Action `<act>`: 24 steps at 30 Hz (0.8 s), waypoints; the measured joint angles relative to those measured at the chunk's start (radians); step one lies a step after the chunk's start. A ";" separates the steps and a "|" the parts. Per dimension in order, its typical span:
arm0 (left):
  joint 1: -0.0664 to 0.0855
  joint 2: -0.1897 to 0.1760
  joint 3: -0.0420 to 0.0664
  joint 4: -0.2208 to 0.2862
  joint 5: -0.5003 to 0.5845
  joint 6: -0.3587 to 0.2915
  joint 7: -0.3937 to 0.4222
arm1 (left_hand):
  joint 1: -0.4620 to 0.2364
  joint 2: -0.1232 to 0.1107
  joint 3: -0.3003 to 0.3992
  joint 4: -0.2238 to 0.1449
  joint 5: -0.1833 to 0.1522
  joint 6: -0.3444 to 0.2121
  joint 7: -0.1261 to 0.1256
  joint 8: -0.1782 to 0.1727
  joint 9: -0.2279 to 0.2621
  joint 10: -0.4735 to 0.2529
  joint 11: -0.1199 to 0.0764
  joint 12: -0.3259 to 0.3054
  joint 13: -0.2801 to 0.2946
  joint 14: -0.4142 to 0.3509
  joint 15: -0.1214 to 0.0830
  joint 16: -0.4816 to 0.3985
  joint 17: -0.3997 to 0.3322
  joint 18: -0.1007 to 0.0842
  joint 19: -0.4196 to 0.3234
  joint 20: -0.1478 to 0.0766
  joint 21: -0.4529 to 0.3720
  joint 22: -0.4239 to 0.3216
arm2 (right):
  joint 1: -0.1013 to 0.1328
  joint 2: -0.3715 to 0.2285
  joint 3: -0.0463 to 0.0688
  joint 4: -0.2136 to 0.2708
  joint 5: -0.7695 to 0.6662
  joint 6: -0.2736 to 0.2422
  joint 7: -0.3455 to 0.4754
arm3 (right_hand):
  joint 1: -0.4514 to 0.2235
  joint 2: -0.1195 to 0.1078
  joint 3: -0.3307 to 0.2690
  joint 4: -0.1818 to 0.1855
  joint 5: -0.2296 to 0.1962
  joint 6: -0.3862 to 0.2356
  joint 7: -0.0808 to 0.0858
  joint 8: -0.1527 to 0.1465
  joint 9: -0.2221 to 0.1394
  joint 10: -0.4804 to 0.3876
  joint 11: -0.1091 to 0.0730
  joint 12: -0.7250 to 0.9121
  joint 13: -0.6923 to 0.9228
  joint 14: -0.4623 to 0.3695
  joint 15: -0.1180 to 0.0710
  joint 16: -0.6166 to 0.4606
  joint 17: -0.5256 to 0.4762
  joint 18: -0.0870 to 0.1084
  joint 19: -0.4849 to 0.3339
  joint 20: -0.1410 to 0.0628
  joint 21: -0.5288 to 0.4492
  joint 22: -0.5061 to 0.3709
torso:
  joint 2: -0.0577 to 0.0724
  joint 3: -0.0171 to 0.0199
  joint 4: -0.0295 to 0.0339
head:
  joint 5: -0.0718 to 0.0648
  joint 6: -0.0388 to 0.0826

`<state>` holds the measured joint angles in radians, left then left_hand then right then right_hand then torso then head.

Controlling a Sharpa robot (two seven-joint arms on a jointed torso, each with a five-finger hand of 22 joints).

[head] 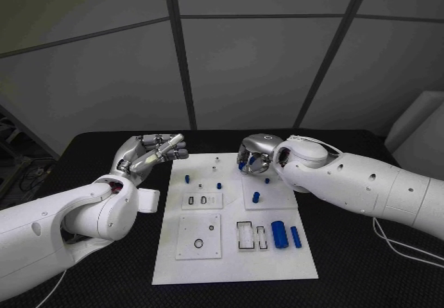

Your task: Assemble the parts on the task board

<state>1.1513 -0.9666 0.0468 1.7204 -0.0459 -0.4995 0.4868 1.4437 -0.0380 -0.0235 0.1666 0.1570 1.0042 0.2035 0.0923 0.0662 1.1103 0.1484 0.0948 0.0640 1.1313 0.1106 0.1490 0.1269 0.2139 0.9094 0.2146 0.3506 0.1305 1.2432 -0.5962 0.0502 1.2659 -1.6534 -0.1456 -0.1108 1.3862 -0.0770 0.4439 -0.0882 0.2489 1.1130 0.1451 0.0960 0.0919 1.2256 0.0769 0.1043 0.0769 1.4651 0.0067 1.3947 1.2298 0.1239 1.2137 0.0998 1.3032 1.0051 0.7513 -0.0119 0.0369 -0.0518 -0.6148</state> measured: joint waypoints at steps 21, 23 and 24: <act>0.000 0.004 0.000 -0.006 0.000 0.006 -0.002 | 0.000 0.000 0.000 0.000 0.000 0.000 0.000 -0.003 0.000 -0.004 0.004 0.000 0.000 0.000 0.000 0.000 0.000 0.000 0.000 0.000 0.000 -0.001 | 0.001 0.143 0.001 -0.126 0.006 -0.162 -0.002 | 0.002 0.002 0.009 -0.003 -0.008 -0.001 0.000 -0.001 -0.001 0.000 0.000 -0.002 -0.002 0.000 0.000 0.005 0.006 0.000 0.000 0.000 0.008 0.007 | 0.005 -0.0005 0.0029 | 0.009 0.020; 0.000 0.005 0.000 -0.006 0.000 0.007 -0.002 | 0.000 0.000 0.000 0.000 0.000 0.000 0.000 -0.003 0.000 -0.004 0.004 0.000 0.000 0.000 0.000 0.000 0.000 0.000 0.000 0.000 0.000 -0.001 | 0.001 0.157 0.001 -0.139 0.006 -0.167 -0.002 | 0.002 0.002 0.009 -0.003 -0.008 -0.001 0.000 -0.001 -0.001 0.000 0.000 -0.004 -0.003 0.000 0.000 0.005 0.006 0.000 0.000 0.000 0.009 0.007 | 0.005 -0.0004 0.0029 | 0.010 0.019; 0.000 0.006 0.000 -0.007 0.000 0.007 -0.002 | 0.000 0.000 0.000 0.000 0.000 0.000 0.000 -0.003 0.000 -0.004 0.004 0.000 0.000 0.000 0.000 0.000 0.000 0.000 0.000 0.000 0.000 -0.001 | 0.001 0.165 0.001 -0.147 0.007 -0.169 -0.001 | 0.002 0.002 0.009 -0.003 -0.008 -0.001 0.000 -0.001 -0.001 0.000 0.000 -0.006 -0.003 0.000 0.000 0.005 0.006 0.000 0.000 0.000 0.008 0.007 | 0.005 -0.0004 0.0029 | 0.010 0.019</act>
<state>1.1515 -0.9608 0.0469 1.7133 -0.0459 -0.4923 0.4845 1.4437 -0.0380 -0.0235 0.1666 0.1570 1.0042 0.2035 0.0891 0.0662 1.1061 0.1525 0.0947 0.0640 1.1313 0.1106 0.1491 0.1270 0.2139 0.9094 0.2146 0.3506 0.1292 1.2439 -0.4315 0.0508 1.1188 -1.6469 -0.3148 -0.1121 1.3885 -0.0747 0.4528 -0.0916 0.2408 1.1123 0.1450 0.0951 0.0906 1.2256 0.0768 0.0981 0.0737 1.4651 0.0068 1.3994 1.2360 0.1240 1.2136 0.0999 1.3117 1.0121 0.7560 -0.0123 0.0398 -0.0418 -0.5961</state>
